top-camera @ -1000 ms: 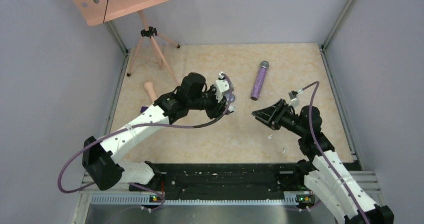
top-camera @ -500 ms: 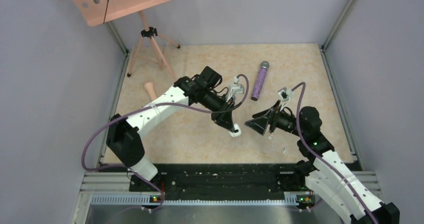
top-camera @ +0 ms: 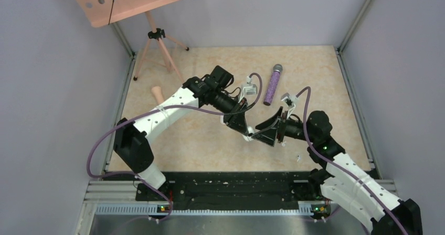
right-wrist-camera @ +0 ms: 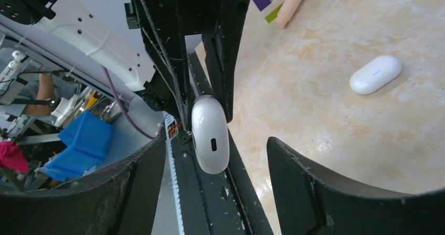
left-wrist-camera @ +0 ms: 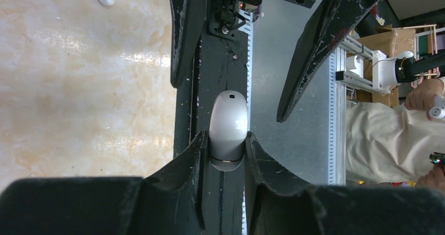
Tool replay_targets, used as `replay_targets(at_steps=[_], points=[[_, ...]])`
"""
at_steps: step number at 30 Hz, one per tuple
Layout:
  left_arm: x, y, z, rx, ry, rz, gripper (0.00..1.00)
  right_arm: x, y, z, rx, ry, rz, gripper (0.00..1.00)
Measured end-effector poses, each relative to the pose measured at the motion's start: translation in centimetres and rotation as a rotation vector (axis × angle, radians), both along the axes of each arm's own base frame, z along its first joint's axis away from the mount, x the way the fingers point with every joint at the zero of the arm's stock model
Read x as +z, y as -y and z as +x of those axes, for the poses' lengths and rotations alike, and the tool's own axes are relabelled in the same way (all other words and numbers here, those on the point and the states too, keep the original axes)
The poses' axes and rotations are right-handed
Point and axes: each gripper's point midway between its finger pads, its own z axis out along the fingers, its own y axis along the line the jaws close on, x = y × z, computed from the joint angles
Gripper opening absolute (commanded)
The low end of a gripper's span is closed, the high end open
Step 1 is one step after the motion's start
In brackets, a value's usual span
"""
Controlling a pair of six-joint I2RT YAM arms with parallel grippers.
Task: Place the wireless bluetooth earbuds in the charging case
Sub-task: Open the charging case.
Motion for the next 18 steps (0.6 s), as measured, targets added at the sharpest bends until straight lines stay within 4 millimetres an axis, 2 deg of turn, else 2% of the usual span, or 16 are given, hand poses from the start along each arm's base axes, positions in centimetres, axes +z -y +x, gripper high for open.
replay_targets(at_steps=[6,13,15,16,17,18], points=[[-0.3,0.0,0.0,0.0,-0.011,0.009,0.0,-0.5,-0.7,-0.2,0.035,-0.024,-0.003,0.47],[-0.3,0.0,0.0,0.001,-0.012,0.011,0.0,-1.1,-1.1,0.2,0.044,-0.067,-0.005,0.43],[-0.3,0.0,0.0,0.002,-0.011,0.011,0.0,-1.2,-1.3,0.2,0.048,-0.075,-0.005,0.23],[-0.4,-0.1,0.1,0.004,-0.009,0.014,0.0,-1.2,-1.4,0.0,0.055,-0.079,-0.003,0.06],[-0.5,-0.1,0.2,0.008,-0.004,0.019,0.0,-1.1,-1.4,-0.1,0.061,-0.08,0.0,0.0],[-0.4,-0.2,0.1,0.009,-0.017,0.02,0.0,-1.1,-1.5,-0.1,0.064,-0.078,0.0,0.0]])
